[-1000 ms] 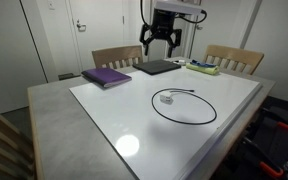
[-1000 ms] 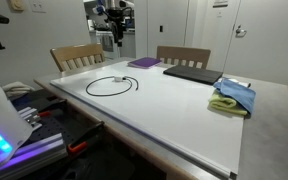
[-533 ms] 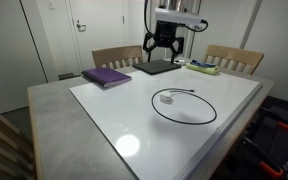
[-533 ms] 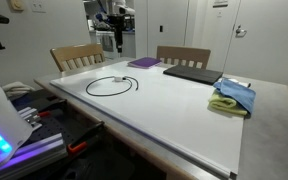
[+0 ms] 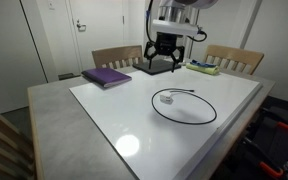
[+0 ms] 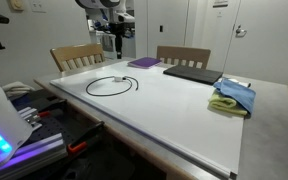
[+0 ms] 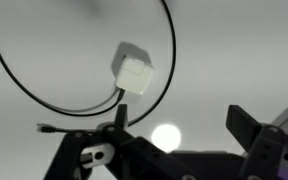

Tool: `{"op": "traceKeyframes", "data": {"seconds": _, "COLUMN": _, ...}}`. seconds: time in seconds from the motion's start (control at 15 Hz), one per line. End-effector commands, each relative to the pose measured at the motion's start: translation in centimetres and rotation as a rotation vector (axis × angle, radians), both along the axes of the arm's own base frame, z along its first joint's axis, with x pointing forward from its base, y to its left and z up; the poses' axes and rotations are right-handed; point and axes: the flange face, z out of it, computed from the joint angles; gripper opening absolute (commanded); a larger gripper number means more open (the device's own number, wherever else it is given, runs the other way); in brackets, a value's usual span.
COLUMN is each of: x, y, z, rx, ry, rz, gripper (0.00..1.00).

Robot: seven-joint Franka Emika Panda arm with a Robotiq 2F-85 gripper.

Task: Move both ends of the charger to opposite sides

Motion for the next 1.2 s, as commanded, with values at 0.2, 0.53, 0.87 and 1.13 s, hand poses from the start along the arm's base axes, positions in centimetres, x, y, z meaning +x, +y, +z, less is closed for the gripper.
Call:
{"op": "traceKeyframes", "data": {"seconds": 0.2, "x": -1.4, "y": -0.4, "z": -2.6, "rx": 0.041, "ry": 0.031, "rz": -0.077, "gripper": 1.0}}
{"op": "traceKeyframes", "data": {"seconds": 0.53, "x": -1.2, "y": -0.3, "z": -2.1, "rx": 0.041, "ry": 0.043, "rz": -0.086, "gripper": 1.0}}
{"op": "traceKeyframes", "data": {"seconds": 0.87, "x": -1.6, "y": 0.4, "z": -2.9, "rx": 0.054, "ry": 0.056, "rz": -0.048, "gripper": 1.0}}
{"op": "traceKeyframes", "data": {"seconds": 1.13, "x": -2.5, "y": 0.6, "z": -3.6, "rx": 0.045, "ry": 0.06, "rz": -0.021, "gripper": 1.0}}
